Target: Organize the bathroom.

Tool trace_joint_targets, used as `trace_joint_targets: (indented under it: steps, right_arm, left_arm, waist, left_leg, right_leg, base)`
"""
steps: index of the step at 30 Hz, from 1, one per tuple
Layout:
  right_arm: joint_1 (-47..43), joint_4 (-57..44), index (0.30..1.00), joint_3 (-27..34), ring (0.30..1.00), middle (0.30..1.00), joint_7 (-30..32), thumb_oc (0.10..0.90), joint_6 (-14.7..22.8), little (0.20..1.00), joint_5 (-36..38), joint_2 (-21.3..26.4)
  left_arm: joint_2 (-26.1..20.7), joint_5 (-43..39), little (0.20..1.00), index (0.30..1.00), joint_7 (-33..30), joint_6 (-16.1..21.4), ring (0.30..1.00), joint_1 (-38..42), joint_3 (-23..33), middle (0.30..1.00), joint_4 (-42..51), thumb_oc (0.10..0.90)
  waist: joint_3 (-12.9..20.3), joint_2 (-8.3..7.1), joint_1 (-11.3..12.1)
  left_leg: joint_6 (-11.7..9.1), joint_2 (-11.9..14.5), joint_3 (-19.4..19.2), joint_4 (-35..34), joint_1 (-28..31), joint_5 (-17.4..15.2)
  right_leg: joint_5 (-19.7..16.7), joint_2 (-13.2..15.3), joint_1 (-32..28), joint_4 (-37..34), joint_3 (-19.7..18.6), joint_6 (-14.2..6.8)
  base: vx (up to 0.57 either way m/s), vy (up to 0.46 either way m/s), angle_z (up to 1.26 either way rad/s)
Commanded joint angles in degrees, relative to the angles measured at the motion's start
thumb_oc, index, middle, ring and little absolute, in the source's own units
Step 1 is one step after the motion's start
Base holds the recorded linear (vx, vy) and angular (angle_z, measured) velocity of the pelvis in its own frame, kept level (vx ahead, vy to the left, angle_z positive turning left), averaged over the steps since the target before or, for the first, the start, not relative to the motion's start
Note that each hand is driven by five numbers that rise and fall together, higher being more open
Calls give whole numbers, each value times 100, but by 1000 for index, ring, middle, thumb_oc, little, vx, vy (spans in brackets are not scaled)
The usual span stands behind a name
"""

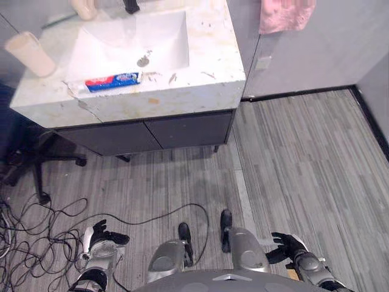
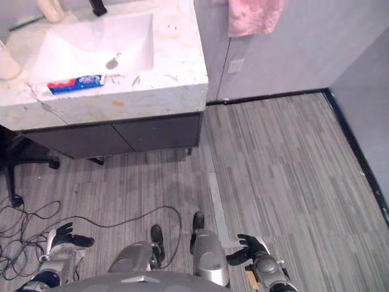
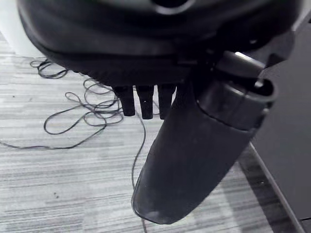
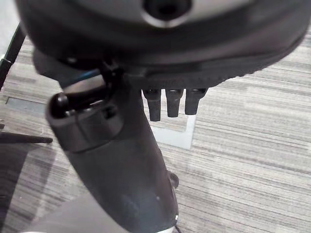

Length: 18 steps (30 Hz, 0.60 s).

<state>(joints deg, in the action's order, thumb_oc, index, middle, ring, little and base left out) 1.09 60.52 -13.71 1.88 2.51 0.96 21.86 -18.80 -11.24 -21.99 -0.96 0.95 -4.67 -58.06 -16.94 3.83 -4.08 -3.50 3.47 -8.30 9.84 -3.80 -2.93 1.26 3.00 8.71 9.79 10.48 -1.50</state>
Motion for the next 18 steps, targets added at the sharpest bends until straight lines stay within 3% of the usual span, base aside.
trace_joint_targets:
  steps: [1,3,5,8,11,12,13,18]
  right_arm:
    - [-12,-147,900,-11,900,900,188,800,187,900,159,92]
    - [-25,-131,900,-6,900,900,213,800,204,900,251,102]
    - [-61,-62,900,37,900,900,229,800,265,900,293,96]
    - [-108,56,900,35,900,900,252,800,339,900,368,83]
    - [-146,125,900,-19,900,900,270,800,379,900,514,105]
    - [-178,127,900,-49,900,900,277,800,365,900,549,120]
    - [-248,87,900,-80,900,900,274,800,307,900,543,155]
    - [-250,-70,900,52,900,900,334,800,250,900,517,194]
  left_arm:
    - [-457,-162,900,900,-160,212,900,-23,155,900,-82,800]
    - [-414,-155,900,900,-167,189,900,-58,159,900,-73,800]
    - [-391,-132,900,900,-176,159,900,-71,159,900,-90,800]
    - [-357,-93,900,900,-195,246,900,-91,139,900,-244,800]
    - [-356,-75,900,900,-197,342,900,-146,135,900,-311,800]
    - [-341,-76,900,900,-203,386,900,-162,133,900,-338,800]
    - [-303,-56,900,900,-198,431,900,-167,160,900,-324,800]
    - [-359,23,900,900,-102,306,900,110,26,900,-189,800]
  waist:
    - [85,-275,-75]
    - [67,-267,-65]
    - [93,-220,-74]
    - [194,-143,-62]
    - [236,-141,-10]
    - [232,-136,17]
    - [191,-105,40]
    - [90,-35,-92]
  left_leg:
    - [370,-349,-8,1532,-462,-346]
    - [350,-117,33,1522,-472,-269]
    - [292,253,10,840,-196,-77]
    - [-18,976,305,-92,42,780]
    - [-113,1320,677,-266,34,1110]
    - [-119,1328,881,-182,-9,1118]
    - [-109,1215,994,169,-93,892]
    - [24,849,288,502,-135,106]
  right_leg:
    - [170,178,-129,-120,-102,-183]
    - [306,180,-154,11,-31,-117]
    - [408,163,-213,55,56,-99]
    - [524,178,-269,104,42,-82]
    - [617,309,-275,226,-68,-86]
    - [666,365,-236,332,-151,-89]
    - [736,523,-125,603,-355,-142]
    - [628,1007,-36,877,-343,-420]
  base:
    - [81,-27,9]
    - [91,22,8]
    - [129,128,6]
    - [155,223,36]
    - [142,239,11]
    - [212,479,-26]
    - [180,500,-47]
    - [107,418,-19]
